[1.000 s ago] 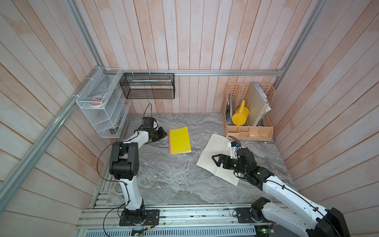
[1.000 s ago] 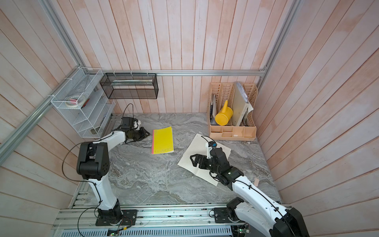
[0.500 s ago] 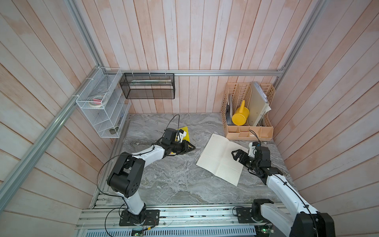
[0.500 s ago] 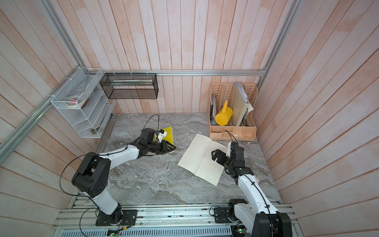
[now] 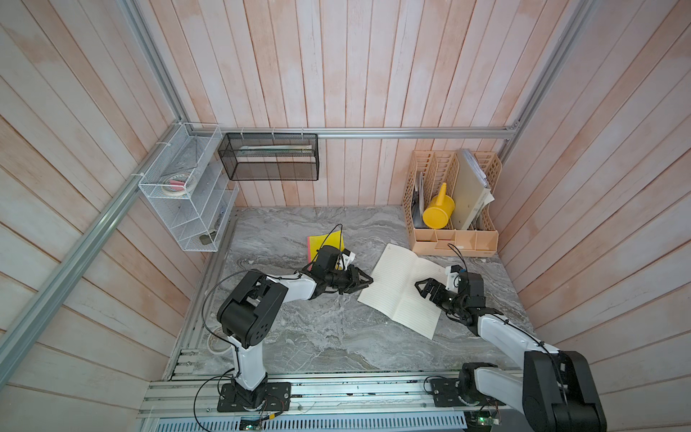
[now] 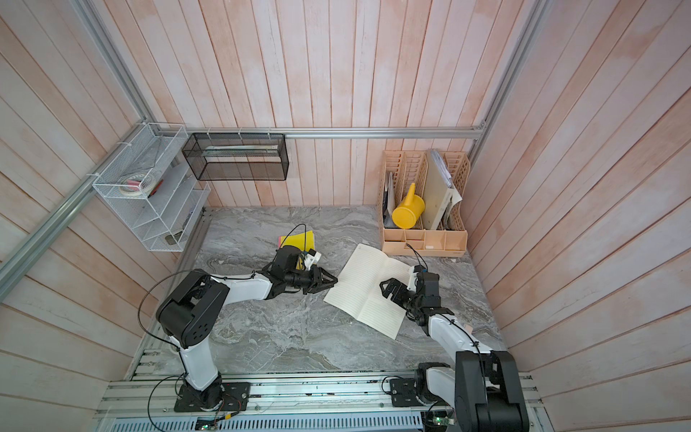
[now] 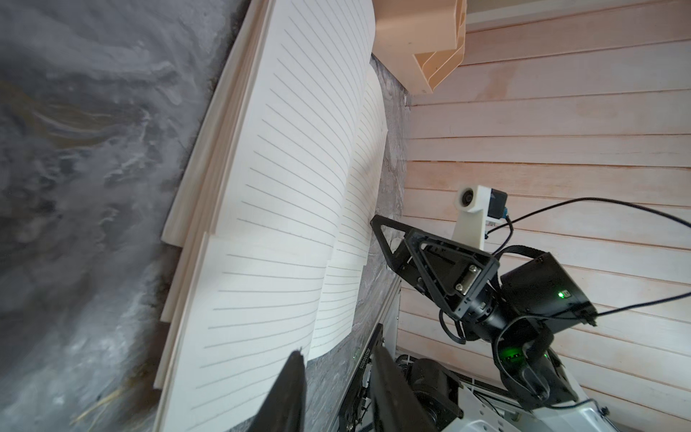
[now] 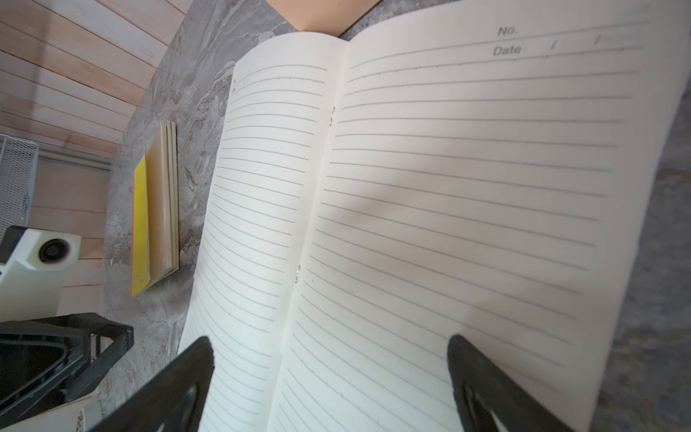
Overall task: Close the notebook
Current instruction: Close the notebook at the center of the board.
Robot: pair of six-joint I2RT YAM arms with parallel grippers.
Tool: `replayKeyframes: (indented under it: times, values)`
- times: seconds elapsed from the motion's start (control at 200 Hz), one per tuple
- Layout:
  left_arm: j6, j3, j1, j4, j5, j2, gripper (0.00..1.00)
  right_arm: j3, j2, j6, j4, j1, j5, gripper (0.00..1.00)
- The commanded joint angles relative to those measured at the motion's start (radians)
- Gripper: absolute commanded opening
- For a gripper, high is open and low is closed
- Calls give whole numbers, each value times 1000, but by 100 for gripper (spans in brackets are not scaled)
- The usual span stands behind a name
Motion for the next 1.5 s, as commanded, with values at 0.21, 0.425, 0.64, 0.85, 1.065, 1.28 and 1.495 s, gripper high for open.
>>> replayKeyframes:
  times: [0.21,0.425,0.64,0.85,1.065,1.28,1.495]
  values:
    - [-102,50,-38,43,-23,74,33,3,84,-47,-63,-7,-33,98]
    - [-102,78,-49,25,-79,128,35,-14,56,-48,-70,-7,-32,98]
    - [-120,89,-48,16,-155,167,35,-18,44,-53,-77,-8,-39,98]
    - [-208,71,-51,101,-211,211,35,-15,35,-57,-88,-9,-46,98]
    - [-332,15,-52,208,-292,237,35,-18,13,-61,-97,-8,-49,98]
    - [-373,29,-59,263,-323,275,35,-23,2,-61,-101,-9,-58,98]
    - [-490,-19,-69,417,-341,305,38,-29,-7,-60,-102,-8,-61,98]
